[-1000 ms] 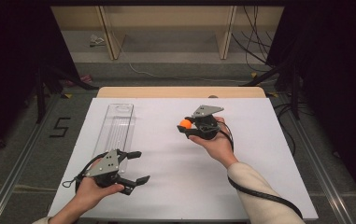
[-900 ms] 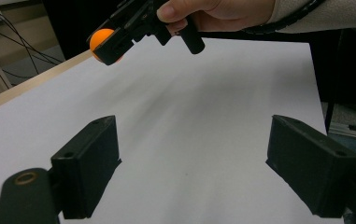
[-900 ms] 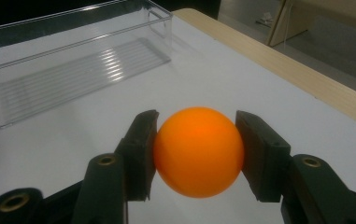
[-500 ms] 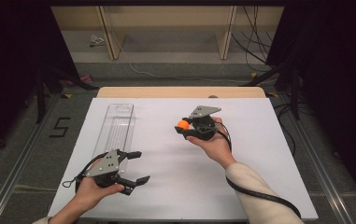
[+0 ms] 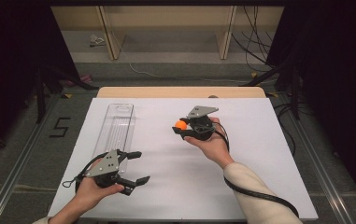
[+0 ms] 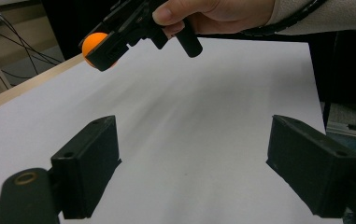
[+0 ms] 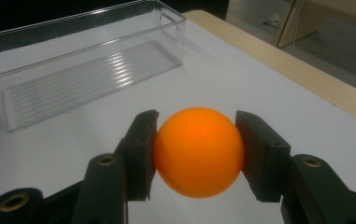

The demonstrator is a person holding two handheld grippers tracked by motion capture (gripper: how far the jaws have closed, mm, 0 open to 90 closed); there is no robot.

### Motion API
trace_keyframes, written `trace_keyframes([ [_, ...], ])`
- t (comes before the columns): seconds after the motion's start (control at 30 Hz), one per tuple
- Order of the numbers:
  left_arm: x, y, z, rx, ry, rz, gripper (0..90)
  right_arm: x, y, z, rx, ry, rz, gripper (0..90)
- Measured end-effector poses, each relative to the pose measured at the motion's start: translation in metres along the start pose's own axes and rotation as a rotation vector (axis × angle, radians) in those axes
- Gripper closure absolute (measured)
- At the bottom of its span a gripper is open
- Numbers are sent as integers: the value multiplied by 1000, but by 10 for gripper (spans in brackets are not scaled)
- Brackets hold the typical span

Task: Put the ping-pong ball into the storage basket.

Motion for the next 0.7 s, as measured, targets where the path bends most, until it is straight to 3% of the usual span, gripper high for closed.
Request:
trace_keyframes([
  [0.7, 0, 0, -1, 1, -2, 1, 162, -4, -4, 5, -7, 8, 1, 513],
])
Point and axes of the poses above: each handheld gripper's, and its own axes: y roughly backward along the jaws, x roughly out of its underside, z roughly to its left, the point moved 4 cm from there along -y, roughly forward along the jaws
